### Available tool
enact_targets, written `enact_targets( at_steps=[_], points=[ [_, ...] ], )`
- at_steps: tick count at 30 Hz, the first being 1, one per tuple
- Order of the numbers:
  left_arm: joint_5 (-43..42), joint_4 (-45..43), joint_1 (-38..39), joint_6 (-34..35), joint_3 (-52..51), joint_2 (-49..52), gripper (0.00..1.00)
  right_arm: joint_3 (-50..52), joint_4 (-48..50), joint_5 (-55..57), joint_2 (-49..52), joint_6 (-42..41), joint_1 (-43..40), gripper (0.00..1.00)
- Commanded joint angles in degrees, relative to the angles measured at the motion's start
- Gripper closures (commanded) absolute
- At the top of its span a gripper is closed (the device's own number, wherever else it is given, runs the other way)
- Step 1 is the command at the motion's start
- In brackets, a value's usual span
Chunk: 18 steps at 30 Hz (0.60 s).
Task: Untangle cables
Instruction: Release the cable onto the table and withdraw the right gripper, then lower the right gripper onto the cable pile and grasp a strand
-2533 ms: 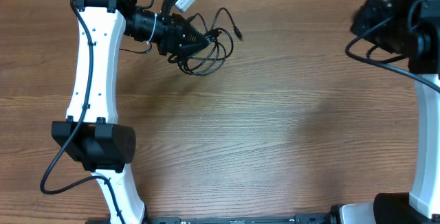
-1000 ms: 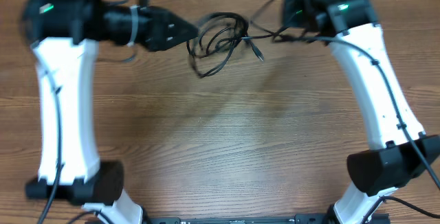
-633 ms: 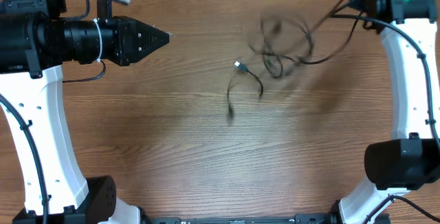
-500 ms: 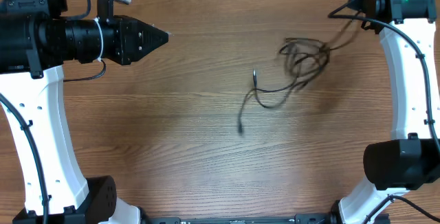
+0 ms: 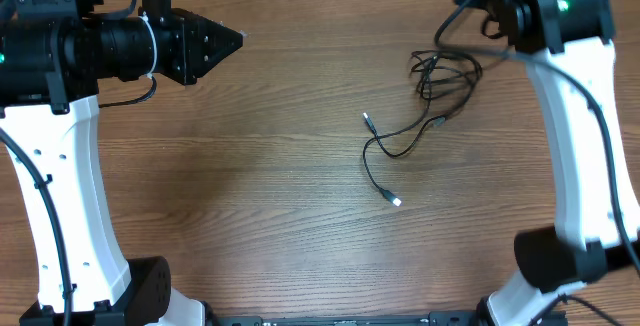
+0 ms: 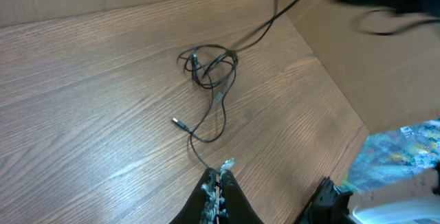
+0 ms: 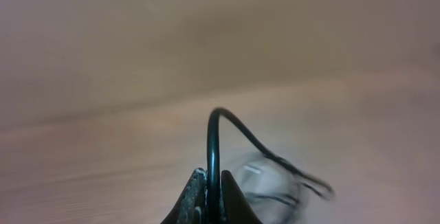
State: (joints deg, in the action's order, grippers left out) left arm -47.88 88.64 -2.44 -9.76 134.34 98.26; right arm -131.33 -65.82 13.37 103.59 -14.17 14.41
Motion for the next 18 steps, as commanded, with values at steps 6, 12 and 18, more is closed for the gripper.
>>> enact_targets(
  at_steps=[6,12,18],
  points=[
    [3.3,0.3,0.2,0.3,0.8,-0.3,0.96,-6.3,3.5,-16.2,-8.3,-8.2,14.3,0.96],
    [5.0,1.1,0.2,0.3,0.8,-0.3,0.96,-6.3,4.2,-18.3,-8.2,-13.0,21.0,0.96],
    [5.1,0.7,0.2,0.3,0.8,-0.1,0.96,-6.3,5.6,-25.2,-8.2,-17.7,28.3,0.96]
  ],
)
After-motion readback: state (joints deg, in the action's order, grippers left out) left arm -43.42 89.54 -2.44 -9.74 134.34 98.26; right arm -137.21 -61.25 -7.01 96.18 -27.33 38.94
